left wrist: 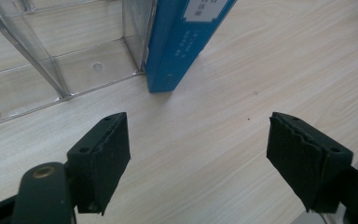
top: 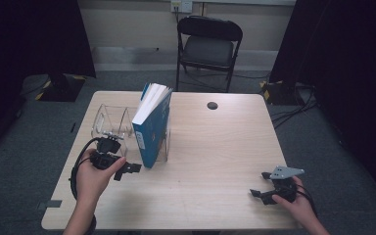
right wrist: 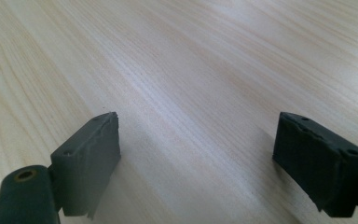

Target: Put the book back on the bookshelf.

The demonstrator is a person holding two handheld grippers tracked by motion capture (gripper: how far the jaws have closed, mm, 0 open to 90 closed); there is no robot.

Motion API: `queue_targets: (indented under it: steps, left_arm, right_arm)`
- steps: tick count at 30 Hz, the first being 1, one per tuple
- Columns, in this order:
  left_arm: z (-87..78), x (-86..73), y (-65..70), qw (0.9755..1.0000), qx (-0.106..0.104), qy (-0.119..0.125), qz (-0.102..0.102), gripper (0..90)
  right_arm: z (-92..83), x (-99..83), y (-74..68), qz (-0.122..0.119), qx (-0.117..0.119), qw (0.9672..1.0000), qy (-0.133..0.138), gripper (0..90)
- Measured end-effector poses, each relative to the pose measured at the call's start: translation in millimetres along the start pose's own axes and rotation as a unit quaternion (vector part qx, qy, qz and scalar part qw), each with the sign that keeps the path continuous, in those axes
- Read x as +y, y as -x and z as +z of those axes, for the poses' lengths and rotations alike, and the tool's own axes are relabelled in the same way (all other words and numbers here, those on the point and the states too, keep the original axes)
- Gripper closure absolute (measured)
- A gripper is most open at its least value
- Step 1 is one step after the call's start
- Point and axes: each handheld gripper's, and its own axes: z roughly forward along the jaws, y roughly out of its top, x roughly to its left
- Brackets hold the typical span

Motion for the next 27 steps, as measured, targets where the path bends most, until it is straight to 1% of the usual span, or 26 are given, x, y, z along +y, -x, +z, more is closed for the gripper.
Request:
queue_targets:
  steps: [5, 10, 18, 24, 27]
  left_arm:
    - [4.6, -4.1, -1.2, 1.0, 0.0, -0.001, 0.0, 21.3]
    - [8.8, -9.0, -4.5, 1.0, -0.007, -0.006, -0.004, 21.2]
    - [12.8, -14.5, -7.2, 1.0, -0.006, -0.001, -0.007, 21.2]
    - [19.0, -20.6, -10.5, 0.9999, -0.008, -0.004, -0.009, 21.3]
    - [20.7, -22.5, -11.3, 0.9999, -0.006, -0.004, -0.007, 21.3]
  right_arm:
    - [0.0, 0.0, 0.0, 0.0, 0.0, 1.0, 0.0, 13.9]
    - [0.0, 0.0, 0.0, 0.0, 0.0, 1.0, 0.0, 13.9]
    - [0.0, 0.0, 0.0, 0.0, 0.0, 1.0, 0.0, 13.9]
    - [0.0, 0.0, 0.0, 0.0, 0.0, 1.0, 0.0, 13.9]
    - [0.0, 0.0, 0.0, 0.0, 0.0, 1.0, 0.0, 13.9]
